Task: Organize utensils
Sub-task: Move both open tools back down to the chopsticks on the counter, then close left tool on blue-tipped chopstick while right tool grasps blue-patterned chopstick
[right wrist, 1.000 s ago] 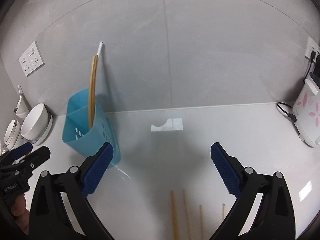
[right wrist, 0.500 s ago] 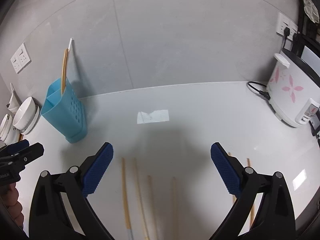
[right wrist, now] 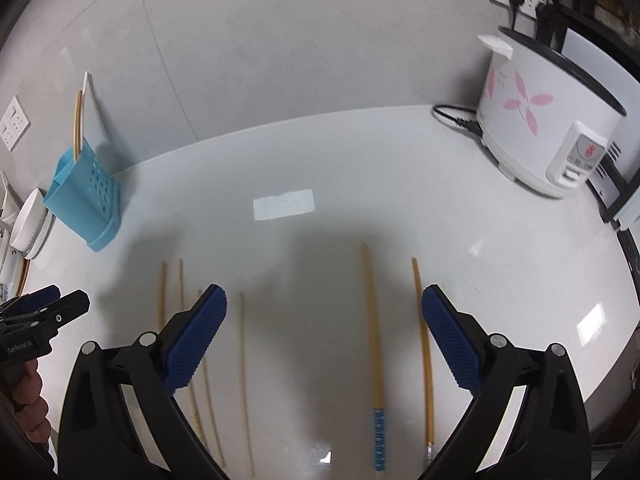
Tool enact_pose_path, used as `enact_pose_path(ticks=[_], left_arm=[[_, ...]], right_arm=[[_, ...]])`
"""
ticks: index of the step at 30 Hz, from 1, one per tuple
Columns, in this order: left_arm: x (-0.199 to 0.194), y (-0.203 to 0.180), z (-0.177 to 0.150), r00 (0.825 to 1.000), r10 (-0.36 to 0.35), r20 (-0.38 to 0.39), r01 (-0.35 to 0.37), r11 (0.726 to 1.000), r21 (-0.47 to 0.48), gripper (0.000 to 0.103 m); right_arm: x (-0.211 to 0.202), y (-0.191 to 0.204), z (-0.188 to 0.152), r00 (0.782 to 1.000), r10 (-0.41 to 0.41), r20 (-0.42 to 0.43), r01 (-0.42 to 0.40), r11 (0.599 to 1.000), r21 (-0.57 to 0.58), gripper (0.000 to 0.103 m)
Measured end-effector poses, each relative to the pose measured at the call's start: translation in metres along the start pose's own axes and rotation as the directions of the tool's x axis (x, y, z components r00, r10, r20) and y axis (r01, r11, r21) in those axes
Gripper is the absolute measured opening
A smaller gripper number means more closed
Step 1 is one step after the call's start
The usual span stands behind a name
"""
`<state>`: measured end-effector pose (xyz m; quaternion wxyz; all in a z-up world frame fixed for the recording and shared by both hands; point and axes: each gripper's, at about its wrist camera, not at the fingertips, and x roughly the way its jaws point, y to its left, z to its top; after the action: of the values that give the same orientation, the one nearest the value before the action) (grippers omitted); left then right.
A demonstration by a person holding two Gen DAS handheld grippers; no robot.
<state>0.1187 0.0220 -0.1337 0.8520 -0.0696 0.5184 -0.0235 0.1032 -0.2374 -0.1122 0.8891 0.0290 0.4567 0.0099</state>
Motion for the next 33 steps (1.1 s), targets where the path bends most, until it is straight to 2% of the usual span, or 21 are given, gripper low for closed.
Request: enact_pose_path(ticks=[7,14,19,26,33], left_arm=[[0.023,-0.016,-0.018,0.998,0.019,-0.067,-0.02,1.0,-0.005,0.097],[0.047,-0.029,-0.036,0.99,0.035,-0.14,-0.037,0.999,-0.012,0.097],[0.057,-0.029,-0.047,0.983,0.05,-0.174,-0.057,0.998,-0.032,0.097],[0.072,-0.024,-0.055,0.969,0.081,-0.232,-0.096,0.994,-0.051,0.093],[0.08,-0.031,-0.054,0.957,0.117,-0.267,-0.124,0.992,-0.009,0.086]], right_arm=[[0.012,-0.023,-0.019,0.997,0.001,-0.073,-0.002,1.0,-0.006,0.094],[0.028,-0.034,-0.038,0.985,0.007,-0.172,-0.01,1.0,-0.017,0.091],[0.037,-0.035,-0.047,0.974,-0.004,-0.225,-0.004,0.999,-0.038,0.085],[0.052,-0.031,-0.055,0.952,-0.023,-0.304,0.005,0.998,-0.06,0.067],[0.06,-0.03,-0.058,0.935,-0.037,-0.354,0.014,0.998,-0.067,0.054]])
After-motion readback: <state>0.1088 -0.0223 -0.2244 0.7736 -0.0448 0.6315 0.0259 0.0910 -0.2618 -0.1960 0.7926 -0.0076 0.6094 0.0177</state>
